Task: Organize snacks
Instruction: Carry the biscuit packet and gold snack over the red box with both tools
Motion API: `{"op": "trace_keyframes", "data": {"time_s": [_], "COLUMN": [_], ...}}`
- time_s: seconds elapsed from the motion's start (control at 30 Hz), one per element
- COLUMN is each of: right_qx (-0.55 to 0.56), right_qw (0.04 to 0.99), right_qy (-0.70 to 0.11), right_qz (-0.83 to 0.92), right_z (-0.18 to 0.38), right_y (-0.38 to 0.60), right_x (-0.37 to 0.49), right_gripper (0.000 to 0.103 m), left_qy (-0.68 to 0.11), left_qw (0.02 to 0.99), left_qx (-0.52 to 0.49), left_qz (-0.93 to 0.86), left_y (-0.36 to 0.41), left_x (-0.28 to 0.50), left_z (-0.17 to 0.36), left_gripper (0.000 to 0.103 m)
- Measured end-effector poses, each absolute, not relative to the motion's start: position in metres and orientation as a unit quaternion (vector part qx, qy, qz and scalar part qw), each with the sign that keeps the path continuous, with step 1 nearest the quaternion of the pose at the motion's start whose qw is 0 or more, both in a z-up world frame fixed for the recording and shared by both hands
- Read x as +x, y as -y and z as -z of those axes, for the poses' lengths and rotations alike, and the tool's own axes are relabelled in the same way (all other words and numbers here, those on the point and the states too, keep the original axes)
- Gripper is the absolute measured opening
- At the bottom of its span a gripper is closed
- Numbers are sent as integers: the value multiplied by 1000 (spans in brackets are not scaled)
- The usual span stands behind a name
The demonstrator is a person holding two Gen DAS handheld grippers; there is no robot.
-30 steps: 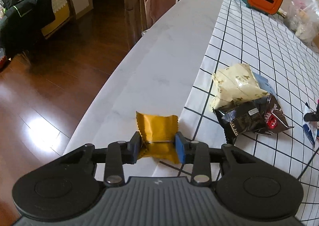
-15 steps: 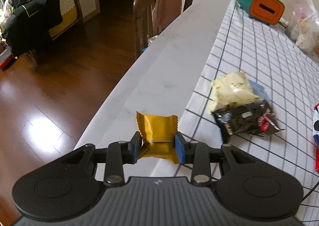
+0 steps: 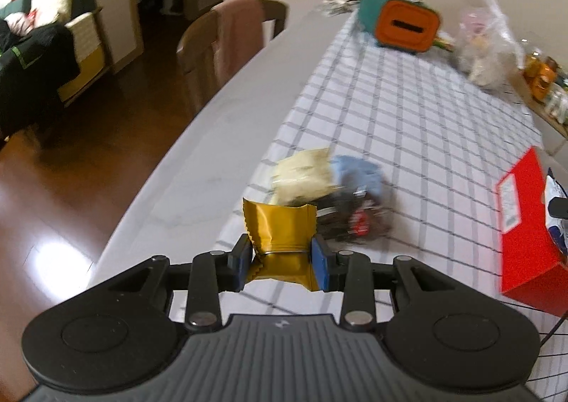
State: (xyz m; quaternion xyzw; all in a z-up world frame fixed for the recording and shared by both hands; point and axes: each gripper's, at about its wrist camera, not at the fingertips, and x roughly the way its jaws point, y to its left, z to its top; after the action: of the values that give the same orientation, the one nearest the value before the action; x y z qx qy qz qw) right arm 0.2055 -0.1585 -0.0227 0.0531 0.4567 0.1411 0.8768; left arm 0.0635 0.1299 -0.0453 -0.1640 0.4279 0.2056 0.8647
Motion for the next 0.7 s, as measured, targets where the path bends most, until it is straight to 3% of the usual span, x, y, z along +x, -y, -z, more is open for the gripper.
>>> {"op": "trace_keyframes", "data": {"time_s": [0.7], "right_qx": [18], "right_qw": [895], "right_qy": [-430], "right_qz": [-118], "right_z": [0], "right_y": [301], "right_x": [212], "right_gripper": [46], "left_qy": [-409], "left_qw": [909], "left_qx": [-65], "left_qz": [-40], "left_y": [40], "left_x": [152], "left_z": [-4], "left_gripper": [35]}}
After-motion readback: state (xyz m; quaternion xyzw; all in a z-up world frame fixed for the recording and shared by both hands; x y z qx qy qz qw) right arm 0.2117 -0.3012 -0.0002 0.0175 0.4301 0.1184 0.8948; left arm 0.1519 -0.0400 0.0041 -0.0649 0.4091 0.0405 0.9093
